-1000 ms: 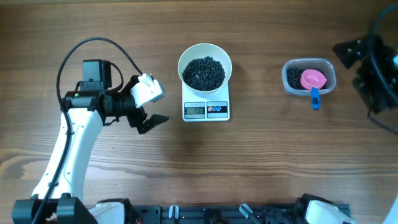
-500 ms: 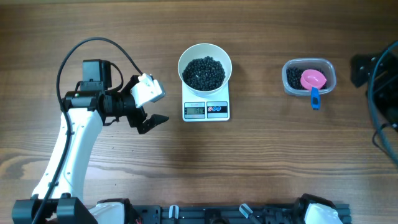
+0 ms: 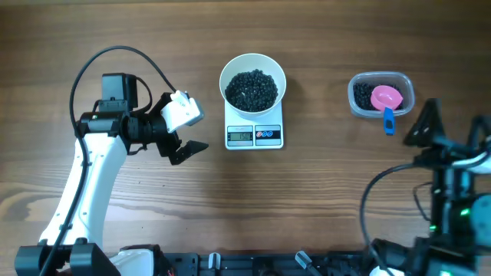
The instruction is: Scoop item into bowl and weigh 150g on scale
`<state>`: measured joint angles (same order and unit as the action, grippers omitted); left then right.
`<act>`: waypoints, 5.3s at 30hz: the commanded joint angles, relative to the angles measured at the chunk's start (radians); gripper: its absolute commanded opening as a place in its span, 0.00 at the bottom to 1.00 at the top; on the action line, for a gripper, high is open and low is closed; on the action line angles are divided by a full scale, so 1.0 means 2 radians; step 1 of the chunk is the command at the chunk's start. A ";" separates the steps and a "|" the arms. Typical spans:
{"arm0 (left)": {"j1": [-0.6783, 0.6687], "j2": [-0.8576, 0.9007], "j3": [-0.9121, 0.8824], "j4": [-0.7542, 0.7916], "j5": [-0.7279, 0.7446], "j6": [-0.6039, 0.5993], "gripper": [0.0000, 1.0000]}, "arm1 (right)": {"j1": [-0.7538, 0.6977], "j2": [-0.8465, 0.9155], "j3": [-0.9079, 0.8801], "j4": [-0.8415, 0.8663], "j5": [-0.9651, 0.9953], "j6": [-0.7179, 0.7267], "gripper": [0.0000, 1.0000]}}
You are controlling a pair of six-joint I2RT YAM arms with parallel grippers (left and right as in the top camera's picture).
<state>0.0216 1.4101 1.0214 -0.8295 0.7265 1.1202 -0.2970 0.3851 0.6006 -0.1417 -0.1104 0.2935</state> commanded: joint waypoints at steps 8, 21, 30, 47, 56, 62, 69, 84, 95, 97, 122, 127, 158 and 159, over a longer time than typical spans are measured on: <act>0.001 0.002 0.003 0.000 0.002 -0.003 1.00 | 0.042 -0.120 -0.229 0.171 0.083 0.012 1.00; 0.001 0.002 0.003 0.000 0.002 -0.003 1.00 | 0.049 -0.190 -0.298 0.076 0.096 0.041 1.00; 0.001 0.002 0.003 0.000 0.002 -0.003 1.00 | 0.049 -0.190 -0.298 0.077 0.089 0.042 1.00; 0.001 0.002 0.003 0.000 0.002 -0.003 1.00 | 0.049 -0.187 -0.298 0.077 0.089 0.042 1.00; 0.001 0.002 0.003 -0.004 -0.026 -0.003 1.00 | 0.049 -0.187 -0.298 0.077 0.089 0.042 0.99; 0.001 0.002 0.003 -0.004 -0.031 -0.003 1.00 | 0.049 -0.187 -0.298 0.077 0.089 0.042 1.00; 0.001 -0.015 0.003 -0.022 -0.033 -0.003 1.00 | 0.049 -0.187 -0.298 0.077 0.089 0.042 1.00; 0.112 -0.394 -0.108 0.083 -0.043 -0.267 1.00 | 0.049 -0.187 -0.298 0.077 0.089 0.042 1.00; 0.153 -0.637 -0.331 0.279 -0.189 -0.493 1.00 | 0.049 -0.187 -0.298 0.077 0.089 0.042 1.00; 0.152 -0.660 -0.371 0.314 -0.198 -0.493 1.00 | 0.049 -0.187 -0.298 0.077 0.089 0.042 1.00; 0.144 -0.704 -0.508 0.380 -0.307 -0.499 1.00 | 0.049 -0.187 -0.298 0.077 0.089 0.042 1.00; 0.139 -0.704 -0.508 0.381 -0.306 -0.499 1.00 | 0.049 -0.187 -0.298 0.077 0.089 0.042 1.00; 0.139 -0.704 -0.508 0.381 -0.306 -0.499 1.00 | 0.049 -0.187 -0.298 0.077 0.089 0.042 1.00; 0.139 -0.704 -0.508 0.381 -0.306 -0.499 1.00 | 0.049 -0.187 -0.298 0.077 0.089 0.042 1.00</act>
<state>0.3058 0.0135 0.0105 -0.0620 0.1238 0.1360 -0.2035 0.0204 0.0063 0.0109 0.0719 0.3664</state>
